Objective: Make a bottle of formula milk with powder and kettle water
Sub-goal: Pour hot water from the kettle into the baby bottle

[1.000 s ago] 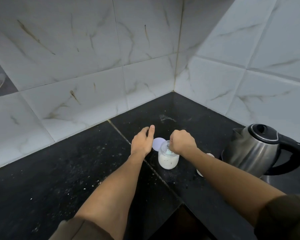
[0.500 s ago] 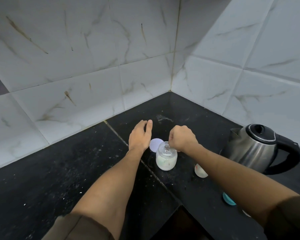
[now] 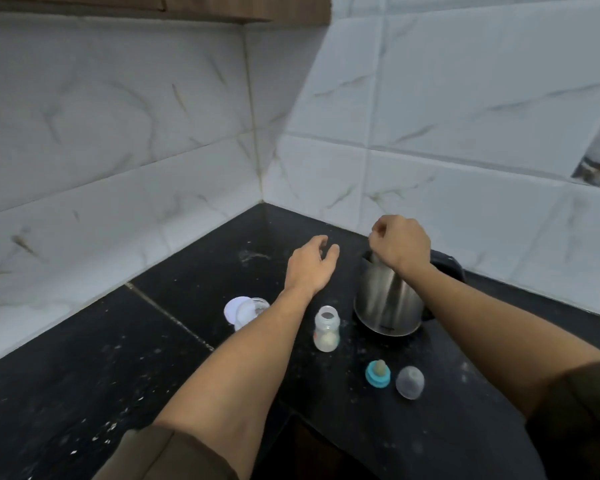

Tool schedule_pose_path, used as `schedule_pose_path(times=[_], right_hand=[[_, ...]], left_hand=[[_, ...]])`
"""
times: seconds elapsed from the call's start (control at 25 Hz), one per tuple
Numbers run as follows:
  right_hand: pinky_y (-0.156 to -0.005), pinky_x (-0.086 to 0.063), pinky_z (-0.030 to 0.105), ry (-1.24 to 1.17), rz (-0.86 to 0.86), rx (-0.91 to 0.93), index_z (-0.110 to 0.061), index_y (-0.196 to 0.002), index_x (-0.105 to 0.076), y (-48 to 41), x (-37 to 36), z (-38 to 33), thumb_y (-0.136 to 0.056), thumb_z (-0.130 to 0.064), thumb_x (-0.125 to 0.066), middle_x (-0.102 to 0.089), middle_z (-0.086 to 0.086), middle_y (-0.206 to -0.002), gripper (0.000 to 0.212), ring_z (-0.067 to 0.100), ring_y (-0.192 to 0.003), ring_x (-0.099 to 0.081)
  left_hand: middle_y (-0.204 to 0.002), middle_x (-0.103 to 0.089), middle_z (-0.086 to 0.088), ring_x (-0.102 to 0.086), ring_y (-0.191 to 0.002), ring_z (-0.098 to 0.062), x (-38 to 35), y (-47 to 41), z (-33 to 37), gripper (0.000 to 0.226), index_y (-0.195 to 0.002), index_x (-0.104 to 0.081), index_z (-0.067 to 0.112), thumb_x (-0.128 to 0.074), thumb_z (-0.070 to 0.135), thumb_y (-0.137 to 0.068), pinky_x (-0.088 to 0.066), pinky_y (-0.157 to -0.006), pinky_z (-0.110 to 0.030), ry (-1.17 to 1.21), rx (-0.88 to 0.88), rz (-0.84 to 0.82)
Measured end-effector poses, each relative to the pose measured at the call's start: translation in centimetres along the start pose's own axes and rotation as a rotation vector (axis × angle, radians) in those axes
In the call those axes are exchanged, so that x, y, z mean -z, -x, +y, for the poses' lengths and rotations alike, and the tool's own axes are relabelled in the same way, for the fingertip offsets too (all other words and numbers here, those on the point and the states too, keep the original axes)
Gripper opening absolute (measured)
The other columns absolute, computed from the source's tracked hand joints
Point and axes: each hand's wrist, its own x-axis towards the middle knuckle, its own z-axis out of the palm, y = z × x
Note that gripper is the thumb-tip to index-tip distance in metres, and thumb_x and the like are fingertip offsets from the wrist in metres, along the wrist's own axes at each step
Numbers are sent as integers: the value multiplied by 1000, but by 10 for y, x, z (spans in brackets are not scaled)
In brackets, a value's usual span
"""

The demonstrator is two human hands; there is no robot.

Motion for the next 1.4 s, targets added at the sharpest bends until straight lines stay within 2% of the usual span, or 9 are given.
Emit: schedule_pose_path(times=[0.2, 0.32, 0.44, 0.68, 0.84, 1.0, 1.12, 1.24, 1.4], right_hand=[[-98, -49, 46, 111, 44, -45, -11, -132, -69, 0, 23, 61, -98, -29, -56, -68, 16, -130, 40, 37, -121, -57], [-100, -45, 47, 120, -73, -154, -13, -134, -65, -2, 26, 91, -98, -53, -53, -63, 15, -135, 54, 38, -127, -54], [-79, -46, 38, 8, -213, -227, -15, -102, -67, -5, 21, 111, -93, -73, -48, -70, 7, -105, 62, 32, -106, -62], [-67, -43, 33, -222, -247, -305, -13, -88, -68, -10, 25, 127, -72, -89, -63, -66, -4, -85, 78, 20, -87, -63], [-57, -39, 31, -270, -174, -322, -17, -66, -53, 2, 23, 129, -58, -99, -59, -63, -5, -68, 82, 13, -70, -61], [-56, -42, 32, -370, -59, -331, -22, -60, -49, 12, 12, 128, -53, -98, -65, -55, -14, -54, 77, 12, -60, -57], [-54, -38, 30, -442, 41, -322, -22, -55, -47, 21, 5, 127, -53, -93, -72, -48, -17, -42, 76, 10, -55, -52], [-54, -39, 30, -446, 90, -336, -20, -56, -51, 26, 4, 122, -51, -94, -72, -51, -14, -45, 76, 10, -56, -55], [-56, -41, 28, -422, 82, -341, -19, -60, -58, 19, 7, 111, -51, -94, -71, -60, -10, -54, 76, 12, -62, -62]], left_hand=[[-98, -73, -7, -67, -105, -32, -53, -1, 30, 48, -92, -67, 15, -39, 51, -106, -50, -87, -39, -26, 167, -124], [-113, -72, -12, -64, -110, -34, -70, 1, 39, 52, -110, -71, 11, -35, 48, -106, -51, -97, -43, -73, 228, -142], [-123, -69, -15, -61, -117, -36, -76, 3, 44, 48, -120, -68, 8, -34, 40, -106, -49, -102, -45, -64, 256, -139], [-115, -70, -12, -62, -111, -35, -75, 3, 44, 38, -112, -68, 12, -38, 33, -101, -51, -99, -45, -63, 252, -136], [-122, -71, -8, -62, -116, -34, -69, 6, 39, 40, -122, -69, 22, -40, 38, -100, -50, -98, -41, -113, 218, -160], [-145, -62, 0, -62, -126, -29, -57, 14, 14, 77, -151, -51, 25, -45, 73, -92, -50, -103, -42, -203, 253, -173], [-148, -59, 2, -64, -126, -27, -43, 27, -7, 112, -153, -48, 23, -50, 96, -68, -53, -103, -44, -279, 253, -197], [-150, -58, 2, -56, -137, -24, -35, 40, -27, 125, -152, -50, 23, -66, 96, -51, -48, -107, -42, -302, 293, -232], [-144, -62, 4, -58, -133, -23, -33, 52, -47, 117, -148, -52, 22, -93, 68, -49, -47, -110, -40, -238, 368, -326]])
